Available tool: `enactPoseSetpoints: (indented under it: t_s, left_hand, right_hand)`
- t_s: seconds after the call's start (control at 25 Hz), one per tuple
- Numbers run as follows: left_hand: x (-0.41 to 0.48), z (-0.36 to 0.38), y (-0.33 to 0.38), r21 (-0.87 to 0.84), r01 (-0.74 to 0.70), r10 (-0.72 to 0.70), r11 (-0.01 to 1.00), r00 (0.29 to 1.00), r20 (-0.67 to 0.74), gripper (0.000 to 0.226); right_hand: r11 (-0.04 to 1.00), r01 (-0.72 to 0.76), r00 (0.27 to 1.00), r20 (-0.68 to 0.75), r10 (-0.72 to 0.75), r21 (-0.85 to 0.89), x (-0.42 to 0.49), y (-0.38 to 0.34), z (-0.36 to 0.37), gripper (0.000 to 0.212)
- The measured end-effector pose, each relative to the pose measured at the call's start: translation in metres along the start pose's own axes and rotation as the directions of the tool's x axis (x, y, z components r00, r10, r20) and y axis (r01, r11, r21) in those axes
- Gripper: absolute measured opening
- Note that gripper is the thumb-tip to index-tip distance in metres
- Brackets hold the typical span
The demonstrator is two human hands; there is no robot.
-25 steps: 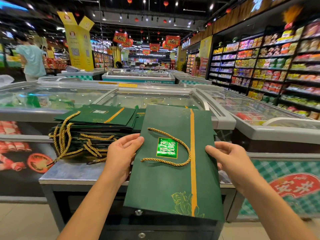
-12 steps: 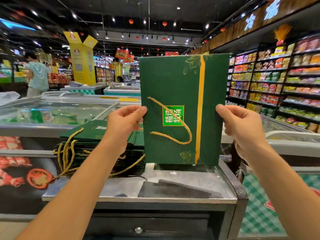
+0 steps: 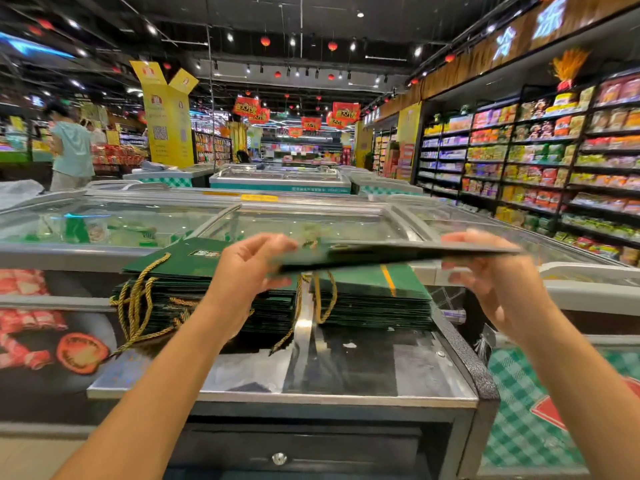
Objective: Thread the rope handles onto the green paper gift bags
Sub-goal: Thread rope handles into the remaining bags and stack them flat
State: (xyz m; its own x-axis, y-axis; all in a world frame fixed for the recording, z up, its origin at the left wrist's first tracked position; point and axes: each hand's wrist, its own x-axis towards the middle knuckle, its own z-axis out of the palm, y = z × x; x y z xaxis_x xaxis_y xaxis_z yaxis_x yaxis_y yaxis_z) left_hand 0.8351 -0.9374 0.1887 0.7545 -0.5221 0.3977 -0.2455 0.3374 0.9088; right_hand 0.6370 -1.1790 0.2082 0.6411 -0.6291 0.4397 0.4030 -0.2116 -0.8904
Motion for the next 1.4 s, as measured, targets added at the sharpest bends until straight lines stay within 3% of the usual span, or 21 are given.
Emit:
enactPoseSetpoints:
  t_s: [0.12,0.28,0.36,0.52,0.64,0.8,0.92,1.04,1.24,1.32,1.4]
  left_hand:
    - [-0.014,-0.004,-0.029,0.118,0.086,-0.088,0.989,0.996,0.008,0.009]
    - [-0.025,-0.006,-0.064,0.134,0.240,-0.247,0.961,0.968,0.036,0.023]
    - [-0.029,-0.003,-0.076,0.127,0.286,-0.289,0.950,0.957,0.005,0.025]
    - [-0.032,-0.005,-0.088,0.159,0.290,-0.291,0.944,0.957,-0.014,0.021]
    - [-0.035,-0.005,-0.090,0.178,0.279,-0.273,0.944,0.960,-0.057,0.015]
    - [-0.039,-0.004,-0.094,0.397,0.100,-0.076,0.912,0.994,-0.076,0.022]
    - [-0.039,-0.003,-0.091,0.348,0.153,-0.180,0.925,0.983,0.047,0.043]
    - [-0.038,-0.001,-0.091,0.357,0.181,-0.234,0.916,0.966,0.109,0.054]
    - [-0.038,-0.003,-0.090,0.377,0.174,-0.236,0.910,0.964,0.124,0.047]
    - [-0.038,-0.004,-0.090,0.381,0.168,-0.230,0.909,0.965,0.123,0.044]
    - [-0.038,-0.005,-0.090,0.389,0.169,-0.232,0.905,0.965,0.120,0.047]
  right_hand:
    - [0.953,-0.066,0.992,0.080,0.094,-0.297,-0.013,0.034,-0.021,0.018]
    - [0.741,-0.027,0.990,0.086,0.114,-0.671,-0.028,0.077,-0.027,0.024]
    - [0.638,0.031,0.985,0.133,0.113,-0.769,-0.034,0.089,-0.023,0.021]
    - [0.307,0.117,0.992,0.127,0.013,-0.944,-0.042,0.106,-0.008,0.048]
    - [0.213,0.129,0.992,0.129,-0.017,-0.968,-0.048,0.113,0.002,0.054]
    - [0.272,0.297,0.954,0.292,-0.060,-0.915,-0.050,0.117,0.021,0.052]
    - [0.317,0.350,0.937,0.323,-0.135,-0.881,-0.043,0.121,0.039,0.042]
    - [0.394,0.341,0.940,0.315,-0.130,-0.854,-0.021,0.124,0.058,0.032]
    - [0.384,0.301,0.951,0.304,-0.055,-0.873,0.025,0.118,0.111,0.051]
    - [0.381,0.266,0.961,0.277,-0.029,-0.885,0.039,0.118,0.131,0.042]
    - [0.459,0.195,0.972,0.234,0.029,-0.867,0.045,0.116,0.143,0.017]
